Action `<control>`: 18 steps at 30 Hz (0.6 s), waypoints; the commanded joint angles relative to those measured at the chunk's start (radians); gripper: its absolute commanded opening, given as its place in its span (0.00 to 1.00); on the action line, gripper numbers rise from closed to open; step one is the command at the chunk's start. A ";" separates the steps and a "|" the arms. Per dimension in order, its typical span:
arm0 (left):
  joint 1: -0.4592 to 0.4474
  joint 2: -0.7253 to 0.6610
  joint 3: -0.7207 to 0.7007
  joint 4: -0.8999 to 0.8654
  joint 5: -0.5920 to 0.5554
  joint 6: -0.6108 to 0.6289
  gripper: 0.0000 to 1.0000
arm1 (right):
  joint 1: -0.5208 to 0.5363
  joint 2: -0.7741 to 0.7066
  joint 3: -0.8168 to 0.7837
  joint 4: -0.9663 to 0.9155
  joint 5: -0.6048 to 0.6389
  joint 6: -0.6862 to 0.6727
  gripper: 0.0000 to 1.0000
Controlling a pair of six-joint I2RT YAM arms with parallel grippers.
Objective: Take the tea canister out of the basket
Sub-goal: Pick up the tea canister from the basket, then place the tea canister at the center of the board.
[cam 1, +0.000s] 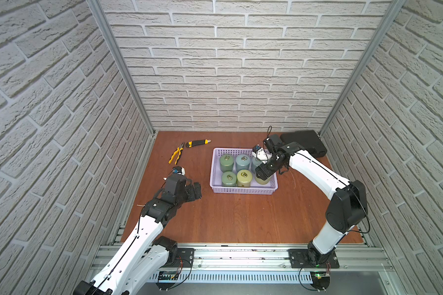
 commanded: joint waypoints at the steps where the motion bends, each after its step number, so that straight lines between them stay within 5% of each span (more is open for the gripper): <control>1: 0.002 -0.020 -0.018 0.010 -0.013 -0.005 0.98 | 0.029 -0.089 0.024 0.012 0.003 0.031 0.51; 18: 0.001 -0.052 -0.032 -0.009 -0.005 -0.003 0.98 | 0.271 -0.257 -0.135 0.027 0.070 0.180 0.51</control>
